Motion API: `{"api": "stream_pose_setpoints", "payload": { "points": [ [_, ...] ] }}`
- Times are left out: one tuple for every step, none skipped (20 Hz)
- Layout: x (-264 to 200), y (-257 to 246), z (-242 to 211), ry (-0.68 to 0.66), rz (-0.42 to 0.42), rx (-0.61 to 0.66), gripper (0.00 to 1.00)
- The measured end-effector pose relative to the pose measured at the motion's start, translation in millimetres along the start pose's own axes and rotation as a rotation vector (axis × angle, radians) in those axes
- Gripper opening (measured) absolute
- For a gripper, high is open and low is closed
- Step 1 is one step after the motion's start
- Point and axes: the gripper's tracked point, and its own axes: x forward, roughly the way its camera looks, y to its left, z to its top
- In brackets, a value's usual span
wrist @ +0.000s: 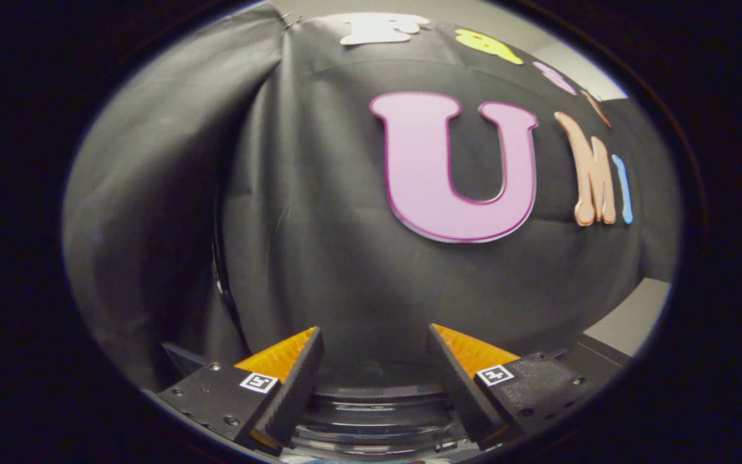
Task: Put the clothes into the washing machine and then close the washing machine lid.
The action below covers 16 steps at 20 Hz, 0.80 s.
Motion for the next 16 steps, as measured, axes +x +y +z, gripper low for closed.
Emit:
{"api": "stream_pose_setpoints", "payload": {
  "points": [
    [-5.8, 0.8, 7.1, -0.050, 0.003, 0.031, 0.98],
    [-3.3, -1.2, 0.1, -0.026, 0.000, -0.003, 0.98],
    [-8.8, -1.7, 5.3, -0.011, 0.000, -0.019, 0.97],
    [-10.4, -1.3, 10.5, -0.034, -0.003, -0.003, 0.97],
    [-14.4, -0.1, 7.1, -0.028, -0.003, -0.006, 0.97],
    [-19.6, -1.2, 9.2, -0.038, -0.001, -0.010, 0.97],
    [-26.4, -1.1, 5.4, -0.036, 0.002, -0.004, 0.97],
    [-33.8, -0.1, 5.3, -0.044, 0.008, -0.009, 0.97],
    [-33.4, -0.4, 7.5, -0.042, 0.013, -0.007, 0.97],
    [-30.0, 0.8, 7.8, -0.048, 0.016, -0.006, 0.97],
    [-30.0, 1.3, 8.2, -0.049, 0.016, -0.007, 0.97],
    [-32.1, 0.7, 7.7, -0.055, 0.011, -0.008, 0.97],
    [-30.8, 0.3, 7.9, -0.065, 0.006, -0.007, 0.97],
    [-31.0, 0.2, 8.9, -0.075, 0.001, -0.005, 0.97],
    [-29.2, -0.6, 11.8, -0.093, -0.008, -0.006, 0.97],
    [-29.7, -0.6, 11.3, -0.103, -0.011, -0.006, 0.97]
  ]
}}
